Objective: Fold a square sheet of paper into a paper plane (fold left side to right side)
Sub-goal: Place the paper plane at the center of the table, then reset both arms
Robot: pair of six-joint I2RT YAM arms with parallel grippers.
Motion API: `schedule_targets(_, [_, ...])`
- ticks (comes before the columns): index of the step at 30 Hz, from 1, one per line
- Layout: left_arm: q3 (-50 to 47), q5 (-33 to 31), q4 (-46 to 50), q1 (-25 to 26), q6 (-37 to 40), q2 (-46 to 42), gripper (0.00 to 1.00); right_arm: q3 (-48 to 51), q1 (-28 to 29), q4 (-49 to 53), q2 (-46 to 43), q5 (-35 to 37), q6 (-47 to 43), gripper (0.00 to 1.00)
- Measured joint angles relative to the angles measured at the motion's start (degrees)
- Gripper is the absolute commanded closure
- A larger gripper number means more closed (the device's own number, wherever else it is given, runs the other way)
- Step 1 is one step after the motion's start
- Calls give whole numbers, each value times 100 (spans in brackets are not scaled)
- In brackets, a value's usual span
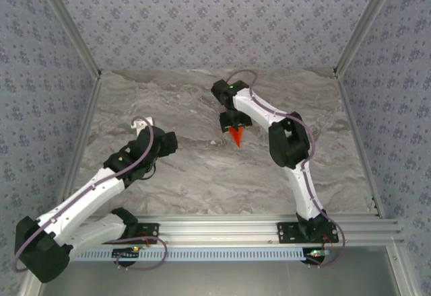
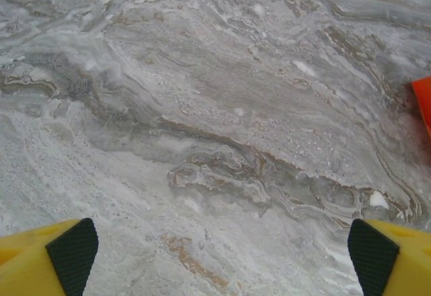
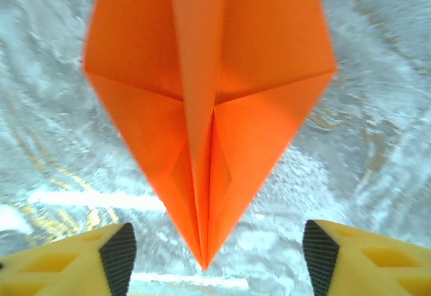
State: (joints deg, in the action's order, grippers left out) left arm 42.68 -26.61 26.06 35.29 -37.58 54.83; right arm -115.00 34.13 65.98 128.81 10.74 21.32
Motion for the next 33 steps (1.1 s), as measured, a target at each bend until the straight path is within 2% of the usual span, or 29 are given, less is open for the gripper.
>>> schedule_targets(9, [-11,780,-280,-1032,20,4,2,638,149,-68,-1735,361,-26,1])
schedule_targets(17, [-72,739,-343,-1513,315,-155,2,2389,-52,-835,-3580,595,-195,0])
schedule_targets(23, [-570,85,-826,-1543,750,-599,2,4170,-706,-1823,-5031,855,-450,0])
schedule_targets(29, [-1545,-553,-1696,-1543,1290,-1023,2,6411,-2039,-3329,-6677,752,-780,0])
schedule_targets(33, [-1777,-774,-1891,-1543,1606,-1121,2,7840,-2551,-4478,-7606,680,-1141,0])
